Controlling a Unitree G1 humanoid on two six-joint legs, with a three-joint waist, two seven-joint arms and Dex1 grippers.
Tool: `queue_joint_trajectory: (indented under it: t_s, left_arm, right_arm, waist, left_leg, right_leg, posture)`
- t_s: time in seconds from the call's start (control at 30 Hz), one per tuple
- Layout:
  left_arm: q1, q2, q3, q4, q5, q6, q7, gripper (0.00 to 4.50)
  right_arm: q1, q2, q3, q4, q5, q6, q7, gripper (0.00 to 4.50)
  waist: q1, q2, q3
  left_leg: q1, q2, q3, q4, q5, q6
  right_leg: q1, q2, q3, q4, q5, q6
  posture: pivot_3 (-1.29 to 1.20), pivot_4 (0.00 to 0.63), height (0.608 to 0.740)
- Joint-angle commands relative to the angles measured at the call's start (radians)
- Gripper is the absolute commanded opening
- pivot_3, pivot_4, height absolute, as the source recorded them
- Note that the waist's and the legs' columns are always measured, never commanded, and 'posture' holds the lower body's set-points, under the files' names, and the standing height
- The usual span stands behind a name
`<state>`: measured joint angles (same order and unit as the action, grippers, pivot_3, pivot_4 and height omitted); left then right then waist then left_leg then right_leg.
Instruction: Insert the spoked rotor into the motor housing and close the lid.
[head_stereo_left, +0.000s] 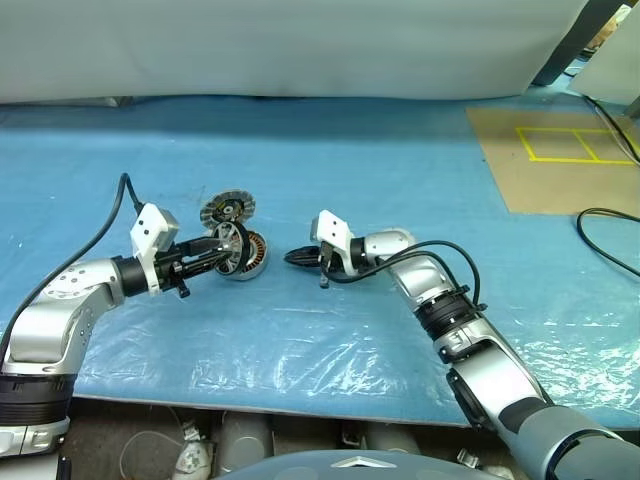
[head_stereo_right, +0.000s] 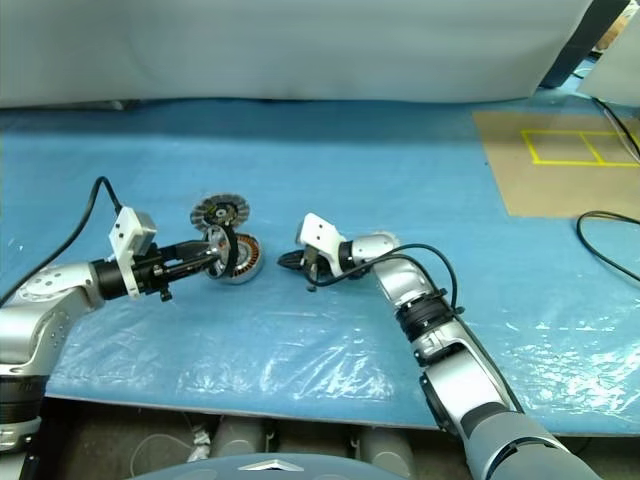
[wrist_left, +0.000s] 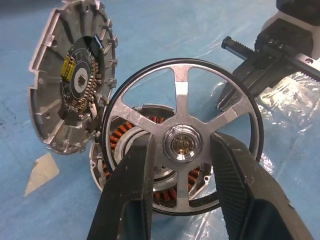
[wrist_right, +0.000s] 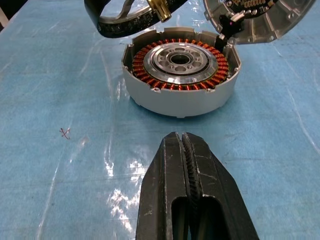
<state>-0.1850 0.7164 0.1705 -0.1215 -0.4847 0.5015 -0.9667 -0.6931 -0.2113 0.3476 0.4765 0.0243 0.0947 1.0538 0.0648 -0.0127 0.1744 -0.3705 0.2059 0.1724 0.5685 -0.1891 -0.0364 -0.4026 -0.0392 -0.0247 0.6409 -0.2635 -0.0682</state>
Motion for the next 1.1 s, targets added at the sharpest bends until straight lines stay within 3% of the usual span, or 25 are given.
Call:
queue_joint_trajectory:
  t_s: [0.03, 0.57, 0.87, 0.9, 1.0, 1.1]
  left_arm:
    - [-0.014, 0.003, -0.010, 0.010, 0.024, -0.039, 0.003, 1.33]
    - [-0.022, -0.007, -0.057, 0.076, 0.087, -0.096, 0.015, 1.33]
    - [-0.039, 0.003, -0.060, 0.075, 0.104, -0.085, 0.023, 4.31]
    - [-0.044, 0.001, -0.053, 0.074, 0.098, -0.079, 0.023, 4.46]
    - [-0.052, -0.011, -0.031, 0.063, 0.065, -0.057, 0.022, 4.34]
    - [-0.050, -0.026, -0.018, 0.038, 0.014, -0.016, 0.018, 3.46]
  right_arm:
    - [0.000, 0.003, -0.005, -0.025, 0.002, -0.009, -0.004, 0.00]
    - [0.001, -0.001, -0.002, -0.027, -0.008, -0.010, -0.008, 0.00]
    - [-0.005, 0.008, -0.005, -0.013, -0.017, -0.020, -0.016, 0.00]
    - [-0.007, 0.010, -0.005, -0.010, -0.017, -0.021, -0.017, 0.00]
    - [-0.009, 0.012, -0.006, -0.005, -0.018, -0.024, -0.019, 0.00]
    - [-0.011, 0.016, -0.007, 0.000, -0.019, -0.028, -0.023, 0.00]
  waist:
    - [0.000, 0.000, 0.000]
    - [0.000, 0.000, 0.000]
    - [0.000, 0.000, 0.000]
    - [0.001, 0.000, 0.000]
    - [0.001, 0.000, 0.000]
    - [0.001, 0.000, 0.000]
  left_leg:
    - [0.000, 0.000, 0.000, 0.000, 0.000, 0.000]
    - [0.000, 0.000, 0.000, 0.001, 0.000, 0.000]
    - [0.000, 0.000, 0.000, 0.001, 0.000, 0.000]
    - [0.000, 0.000, 0.000, 0.001, 0.000, 0.000]
    - [0.000, 0.000, 0.000, 0.001, 0.000, 0.000]
    - [0.000, 0.000, 0.000, 0.001, 0.000, 0.000]
  right_leg:
    - [0.000, 0.000, 0.000, 0.000, 0.000, 0.000]
    - [0.000, 0.000, 0.000, 0.000, 0.000, 0.000]
    - [0.000, 0.000, 0.000, 0.000, 0.000, 0.000]
    - [0.000, 0.000, 0.000, 0.000, 0.000, 0.000]
    - [0.000, 0.000, 0.000, 0.000, 0.000, 0.000]
    - [0.000, 0.000, 0.000, 0.000, 0.000, 0.000]
  posture:
    - [0.00, 0.150, 0.740]
    - [0.00, 0.150, 0.740]
    - [0.00, 0.150, 0.740]
    - [0.00, 0.150, 0.740]
    - [0.00, 0.150, 0.740]
    - [0.00, 0.150, 0.740]
